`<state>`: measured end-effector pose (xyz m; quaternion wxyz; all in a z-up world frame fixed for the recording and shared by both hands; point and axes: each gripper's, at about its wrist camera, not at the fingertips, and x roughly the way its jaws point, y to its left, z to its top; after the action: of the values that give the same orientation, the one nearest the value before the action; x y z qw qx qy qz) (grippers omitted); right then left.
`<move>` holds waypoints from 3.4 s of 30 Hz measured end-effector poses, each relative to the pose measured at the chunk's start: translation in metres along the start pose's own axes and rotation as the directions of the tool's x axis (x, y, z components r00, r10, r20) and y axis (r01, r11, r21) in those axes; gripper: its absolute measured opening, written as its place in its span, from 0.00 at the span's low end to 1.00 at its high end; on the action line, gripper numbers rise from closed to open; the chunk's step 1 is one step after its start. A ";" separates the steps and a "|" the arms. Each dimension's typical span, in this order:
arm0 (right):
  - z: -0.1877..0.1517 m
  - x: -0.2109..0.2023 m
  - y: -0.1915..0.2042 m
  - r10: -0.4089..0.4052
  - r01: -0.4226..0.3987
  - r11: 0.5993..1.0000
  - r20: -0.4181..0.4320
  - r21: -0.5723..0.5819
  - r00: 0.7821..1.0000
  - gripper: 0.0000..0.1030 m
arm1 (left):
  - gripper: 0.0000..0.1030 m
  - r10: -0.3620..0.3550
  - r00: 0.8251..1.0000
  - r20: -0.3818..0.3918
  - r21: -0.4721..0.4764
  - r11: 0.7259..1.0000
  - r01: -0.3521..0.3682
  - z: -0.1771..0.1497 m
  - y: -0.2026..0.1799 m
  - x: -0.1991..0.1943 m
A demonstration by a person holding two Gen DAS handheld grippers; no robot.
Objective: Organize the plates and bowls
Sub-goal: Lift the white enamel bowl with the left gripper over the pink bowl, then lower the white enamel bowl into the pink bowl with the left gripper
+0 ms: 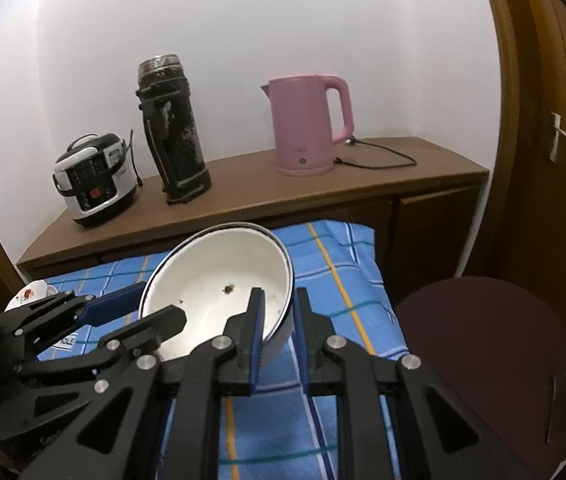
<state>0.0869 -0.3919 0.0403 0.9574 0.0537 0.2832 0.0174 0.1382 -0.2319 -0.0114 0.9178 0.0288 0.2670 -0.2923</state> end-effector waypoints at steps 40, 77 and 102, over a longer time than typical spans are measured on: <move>0.029 0.053 0.061 0.044 -0.047 0.996 -0.031 -0.081 0.999 0.14 | 0.40 0.093 0.992 0.083 -0.085 0.993 -0.085 0.014 0.080 -0.003; 0.013 0.069 0.058 0.033 -0.039 0.997 -0.092 -0.067 0.995 0.14 | 0.40 0.087 0.996 -0.001 -0.068 0.994 -0.087 0.007 0.085 0.017; -0.005 0.083 0.045 0.029 -0.035 0.999 -0.155 -0.040 0.988 0.14 | 0.40 0.078 0.992 -0.098 -0.019 0.997 -0.080 -0.001 0.081 0.038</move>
<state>0.1538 -0.3410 -0.0039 0.9332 0.0360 0.3549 0.0429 0.2079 -0.1846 -0.0398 0.9150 0.0429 0.3131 -0.2508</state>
